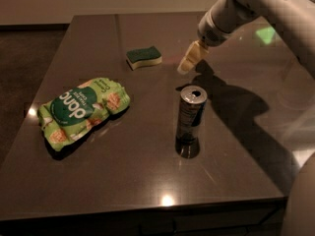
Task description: Move sponge near green rice chip bag
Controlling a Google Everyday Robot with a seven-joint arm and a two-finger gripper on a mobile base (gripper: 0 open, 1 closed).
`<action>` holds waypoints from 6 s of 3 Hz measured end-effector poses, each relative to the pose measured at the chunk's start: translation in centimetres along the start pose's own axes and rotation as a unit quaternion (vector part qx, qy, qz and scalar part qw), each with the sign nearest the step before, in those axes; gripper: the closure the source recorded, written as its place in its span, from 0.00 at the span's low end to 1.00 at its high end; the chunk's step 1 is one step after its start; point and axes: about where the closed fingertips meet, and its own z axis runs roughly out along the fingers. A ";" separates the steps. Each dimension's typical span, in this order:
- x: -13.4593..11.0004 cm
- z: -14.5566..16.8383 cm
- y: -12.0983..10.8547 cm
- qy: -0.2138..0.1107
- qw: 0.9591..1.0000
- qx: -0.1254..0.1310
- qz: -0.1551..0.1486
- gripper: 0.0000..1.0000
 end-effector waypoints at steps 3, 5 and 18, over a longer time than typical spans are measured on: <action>-3.6 7.4 2.4 -0.055 0.992 -0.032 0.111 0.00; -6.1 10.8 2.3 -0.071 0.988 -0.048 0.131 0.00; -9.0 3.5 14.7 -0.138 0.960 -0.242 -0.015 0.00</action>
Offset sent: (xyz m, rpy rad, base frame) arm 0.0218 0.0694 -0.0464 0.2622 0.0969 -0.1525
